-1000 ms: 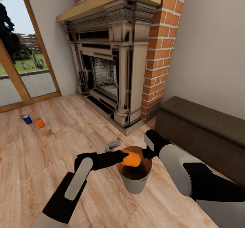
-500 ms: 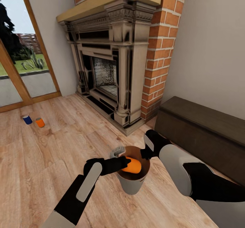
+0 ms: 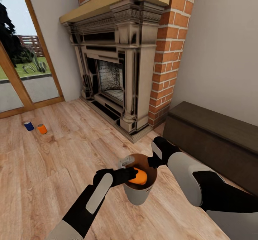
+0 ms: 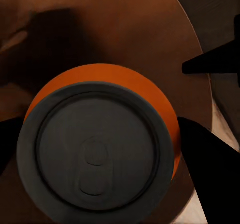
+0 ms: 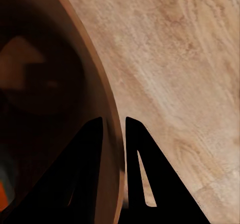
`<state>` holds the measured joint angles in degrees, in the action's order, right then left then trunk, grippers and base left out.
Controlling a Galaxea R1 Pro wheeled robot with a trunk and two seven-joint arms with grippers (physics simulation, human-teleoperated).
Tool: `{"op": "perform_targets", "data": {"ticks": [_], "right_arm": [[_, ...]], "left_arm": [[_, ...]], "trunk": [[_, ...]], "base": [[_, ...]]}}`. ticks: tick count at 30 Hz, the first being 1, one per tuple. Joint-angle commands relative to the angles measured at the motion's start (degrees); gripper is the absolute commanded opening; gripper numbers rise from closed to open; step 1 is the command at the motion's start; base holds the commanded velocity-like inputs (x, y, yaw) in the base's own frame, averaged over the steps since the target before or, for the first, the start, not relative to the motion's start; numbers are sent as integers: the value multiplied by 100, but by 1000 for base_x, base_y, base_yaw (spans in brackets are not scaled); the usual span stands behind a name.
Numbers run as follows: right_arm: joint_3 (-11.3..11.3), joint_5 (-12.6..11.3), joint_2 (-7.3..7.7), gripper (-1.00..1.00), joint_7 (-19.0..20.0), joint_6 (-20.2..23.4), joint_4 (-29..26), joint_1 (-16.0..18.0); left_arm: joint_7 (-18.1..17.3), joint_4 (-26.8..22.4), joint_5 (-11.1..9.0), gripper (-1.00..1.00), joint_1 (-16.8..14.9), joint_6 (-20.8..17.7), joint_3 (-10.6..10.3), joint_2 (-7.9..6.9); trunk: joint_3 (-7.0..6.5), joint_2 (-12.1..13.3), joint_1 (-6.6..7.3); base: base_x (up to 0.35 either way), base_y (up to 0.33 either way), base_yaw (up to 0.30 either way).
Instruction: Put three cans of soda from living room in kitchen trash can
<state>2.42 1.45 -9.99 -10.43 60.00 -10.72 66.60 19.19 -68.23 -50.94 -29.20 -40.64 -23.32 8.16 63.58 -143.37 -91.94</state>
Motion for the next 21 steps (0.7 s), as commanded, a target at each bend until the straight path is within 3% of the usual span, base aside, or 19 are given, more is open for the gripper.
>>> {"op": "perform_targets", "data": {"ticks": [1,14,15,21], "right_arm": [[32,-74,0,-100,15,0,-1,2],[32,-74,0,-100,15,0,8,2],[32,-74,0,-100,15,0,8,2],[35,-74,0,-100,15,0,9,2]], "left_arm": [[2,35,-5,-100,-12,25,-1,0],[399,185,-10,-100,-140,228,-53,47],[403,186,-11,100,-139,237,-54,48],[418,366,-9,100,-158,369,-151,62]], "trunk": [[-1,0,1],[-1,0,1],[-1,0,1],[-1,0,1]], "base": [[0,0,0],[0,0,0],[0,0,0],[0,0,0]]}}
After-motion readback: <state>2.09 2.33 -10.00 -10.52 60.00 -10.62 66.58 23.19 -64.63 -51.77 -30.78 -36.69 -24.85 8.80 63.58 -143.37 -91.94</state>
